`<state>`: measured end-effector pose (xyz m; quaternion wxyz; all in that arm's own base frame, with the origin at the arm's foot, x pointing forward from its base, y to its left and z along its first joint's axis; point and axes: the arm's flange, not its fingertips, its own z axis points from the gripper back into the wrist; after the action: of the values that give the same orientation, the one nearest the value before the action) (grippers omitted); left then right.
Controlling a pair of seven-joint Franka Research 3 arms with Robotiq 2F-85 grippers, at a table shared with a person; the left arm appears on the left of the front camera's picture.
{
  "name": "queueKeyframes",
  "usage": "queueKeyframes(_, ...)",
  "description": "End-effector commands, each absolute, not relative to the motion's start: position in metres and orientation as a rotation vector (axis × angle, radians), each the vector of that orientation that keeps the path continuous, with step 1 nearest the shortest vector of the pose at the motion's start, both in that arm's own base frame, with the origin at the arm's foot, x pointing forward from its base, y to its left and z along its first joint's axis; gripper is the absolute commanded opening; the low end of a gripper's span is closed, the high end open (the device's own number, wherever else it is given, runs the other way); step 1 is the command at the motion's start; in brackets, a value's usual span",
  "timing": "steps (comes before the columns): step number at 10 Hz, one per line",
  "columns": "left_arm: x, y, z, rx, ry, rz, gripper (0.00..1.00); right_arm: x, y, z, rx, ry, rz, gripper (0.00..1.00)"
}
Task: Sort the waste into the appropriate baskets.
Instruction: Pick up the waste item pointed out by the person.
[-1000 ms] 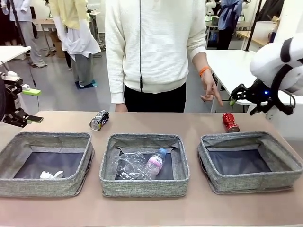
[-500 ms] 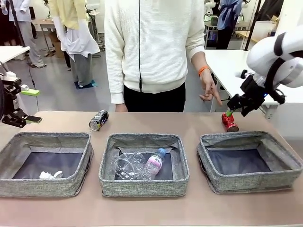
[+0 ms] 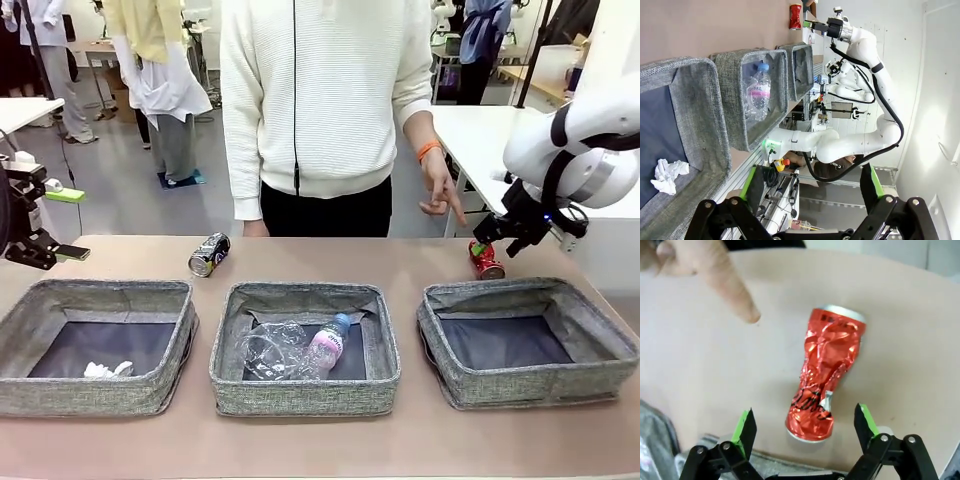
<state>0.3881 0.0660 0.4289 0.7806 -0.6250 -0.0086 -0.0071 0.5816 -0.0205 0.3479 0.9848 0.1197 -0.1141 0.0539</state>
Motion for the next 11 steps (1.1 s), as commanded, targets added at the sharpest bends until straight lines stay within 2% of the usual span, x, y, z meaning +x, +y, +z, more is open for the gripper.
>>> queueKeyframes(1,0.388,0.065,0.431,-1.345,-0.022,-0.015,1.0,0.6,-0.015,0.344,0.207,-0.226,-0.052,1.0)
queueKeyframes(5,0.388,0.065,0.431,-1.345,-0.022,-0.015,1.0,0.614,-0.015,0.32,0.208,-0.215,-0.148,1.0)
queueKeyframes(11,0.388,0.065,0.431,-1.345,-0.022,-0.015,1.0,0.621,-0.016,0.311,0.24,-0.22,-0.134,1.0)
